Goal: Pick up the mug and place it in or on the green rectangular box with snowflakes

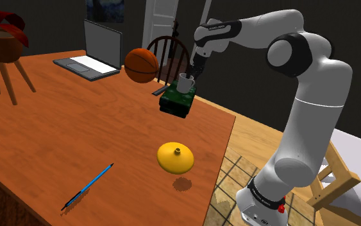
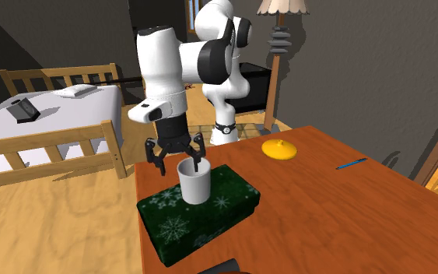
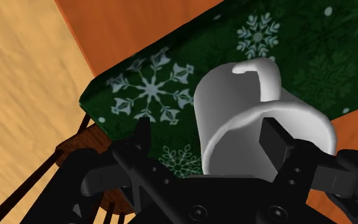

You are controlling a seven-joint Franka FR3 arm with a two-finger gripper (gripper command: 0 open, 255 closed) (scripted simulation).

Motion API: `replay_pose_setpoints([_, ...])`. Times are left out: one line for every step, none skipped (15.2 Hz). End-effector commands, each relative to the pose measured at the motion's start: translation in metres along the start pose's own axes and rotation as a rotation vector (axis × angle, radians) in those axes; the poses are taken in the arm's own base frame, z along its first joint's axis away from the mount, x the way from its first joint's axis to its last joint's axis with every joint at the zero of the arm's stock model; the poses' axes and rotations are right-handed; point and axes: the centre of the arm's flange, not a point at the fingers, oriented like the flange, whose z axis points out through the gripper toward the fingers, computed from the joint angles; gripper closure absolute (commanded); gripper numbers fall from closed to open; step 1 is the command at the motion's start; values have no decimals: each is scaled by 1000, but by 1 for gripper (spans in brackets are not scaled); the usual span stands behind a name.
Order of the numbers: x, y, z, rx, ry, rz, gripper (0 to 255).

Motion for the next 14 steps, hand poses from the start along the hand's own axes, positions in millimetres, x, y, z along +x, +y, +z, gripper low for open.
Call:
replay_pose_setpoints([0, 0, 0, 0, 0, 0, 0])
replay_pose_setpoints([0, 0, 0, 0, 0, 0, 0])
replay_pose_setpoints([0, 0, -13, 0, 0, 0, 0])
replay_pose_setpoints([0, 0, -26, 0, 0, 0, 0])
replay_pose_setpoints([0, 0, -40, 0, 0, 0, 0])
replay_pose_setpoints([0, 0, -50, 0, 0, 0, 0])
replay_pose_setpoints([0, 0, -50, 0, 0, 0, 0])
replay_pose_setpoints([0, 0, -50, 0, 0, 0, 0])
replay_pose_setpoints([0, 0, -50, 0, 0, 0, 0])
replay_pose_setpoints([0, 0, -50, 0, 0, 0, 0])
replay_pose_setpoints([0, 0, -50, 0, 0, 0, 0])
replay_pose_setpoints([0, 0, -50, 0, 0, 0, 0])
replay_pose_setpoints([0, 0, -50, 0, 0, 0, 0])
replay_pose_setpoints([0, 0, -50, 0, 0, 0, 0])
